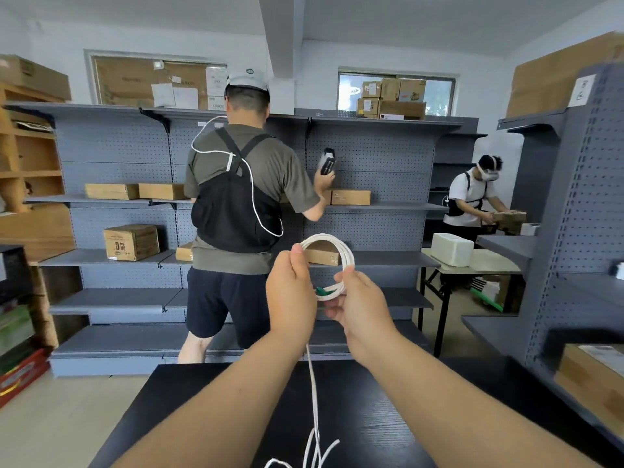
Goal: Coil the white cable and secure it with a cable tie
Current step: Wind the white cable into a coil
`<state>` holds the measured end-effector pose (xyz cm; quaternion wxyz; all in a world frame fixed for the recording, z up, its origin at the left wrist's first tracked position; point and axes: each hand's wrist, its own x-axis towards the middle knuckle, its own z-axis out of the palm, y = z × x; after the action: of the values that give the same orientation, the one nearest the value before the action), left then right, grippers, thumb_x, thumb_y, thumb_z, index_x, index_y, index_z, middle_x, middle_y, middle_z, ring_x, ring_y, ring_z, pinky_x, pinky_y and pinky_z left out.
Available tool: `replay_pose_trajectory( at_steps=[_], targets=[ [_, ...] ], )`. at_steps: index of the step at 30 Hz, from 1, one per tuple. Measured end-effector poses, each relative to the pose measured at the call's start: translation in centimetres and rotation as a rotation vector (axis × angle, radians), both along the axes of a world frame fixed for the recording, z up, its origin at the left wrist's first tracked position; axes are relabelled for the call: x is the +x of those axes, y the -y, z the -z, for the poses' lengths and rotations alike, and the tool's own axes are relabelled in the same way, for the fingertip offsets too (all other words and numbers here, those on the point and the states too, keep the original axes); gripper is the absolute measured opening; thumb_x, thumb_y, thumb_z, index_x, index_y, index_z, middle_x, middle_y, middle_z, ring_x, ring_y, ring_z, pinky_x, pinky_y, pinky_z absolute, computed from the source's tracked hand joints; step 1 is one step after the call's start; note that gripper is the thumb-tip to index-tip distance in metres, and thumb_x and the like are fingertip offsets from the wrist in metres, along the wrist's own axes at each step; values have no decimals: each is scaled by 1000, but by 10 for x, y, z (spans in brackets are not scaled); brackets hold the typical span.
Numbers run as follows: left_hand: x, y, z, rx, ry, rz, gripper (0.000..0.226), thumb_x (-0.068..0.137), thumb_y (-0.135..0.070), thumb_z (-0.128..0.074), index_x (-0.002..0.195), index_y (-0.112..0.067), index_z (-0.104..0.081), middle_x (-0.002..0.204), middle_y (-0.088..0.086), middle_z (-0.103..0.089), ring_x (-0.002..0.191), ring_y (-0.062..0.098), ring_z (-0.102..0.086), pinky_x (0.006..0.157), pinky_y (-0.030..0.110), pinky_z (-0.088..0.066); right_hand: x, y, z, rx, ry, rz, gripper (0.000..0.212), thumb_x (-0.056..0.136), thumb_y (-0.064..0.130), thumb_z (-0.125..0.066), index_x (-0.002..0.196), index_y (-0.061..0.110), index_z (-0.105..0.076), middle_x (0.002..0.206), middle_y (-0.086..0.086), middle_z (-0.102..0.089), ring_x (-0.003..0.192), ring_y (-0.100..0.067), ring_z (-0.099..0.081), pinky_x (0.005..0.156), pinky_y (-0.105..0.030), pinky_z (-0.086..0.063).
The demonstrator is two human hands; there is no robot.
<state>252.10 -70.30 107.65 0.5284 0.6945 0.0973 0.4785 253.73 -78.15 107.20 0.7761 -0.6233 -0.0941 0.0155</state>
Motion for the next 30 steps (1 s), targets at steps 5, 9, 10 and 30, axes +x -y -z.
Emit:
replay_pose_trajectory(
  at_steps=[5, 9, 10, 30],
  targets=[
    [-1, -19, -7, 195, -23, 15, 44, 99, -32, -32, 77, 3, -47, 66, 8, -46, 64, 19, -42, 56, 24, -31, 5, 14, -9, -85, -34, -170, 33, 98, 27, -41, 79, 12, -61, 69, -4, -57, 54, -13, -44, 49, -23, -33],
    [-5, -30, -12, 373, -90, 134, 43, 99, -31, -36, 77, 4, -47, 67, 13, -47, 64, 19, -41, 55, 21, -30, 5, 30, -27, -428, 261, -127, 27, 98, 36, -37, 96, 19, -59, 78, -1, -64, 56, -9, -46, 54, -23, -36],
    [-6, -32, -13, 432, -117, 164, 41, 98, -31, -37, 76, 2, -48, 67, 12, -48, 63, 18, -41, 55, 19, -31, 6, 33, -33, -566, 367, -119, 26, 99, 37, -36, 102, 20, -56, 82, 1, -65, 62, -9, -50, 61, -25, -41],
    [-19, -35, -18, 126, -74, 258, 50, 98, -36, -39, 61, -5, -53, 51, -3, -41, 43, 2, -35, 42, 13, -28, -3, 10, -15, -413, 346, 7, 28, 100, 24, -35, 76, 14, -47, 68, -10, -52, 33, -9, -37, 36, -22, -30]
  ],
)
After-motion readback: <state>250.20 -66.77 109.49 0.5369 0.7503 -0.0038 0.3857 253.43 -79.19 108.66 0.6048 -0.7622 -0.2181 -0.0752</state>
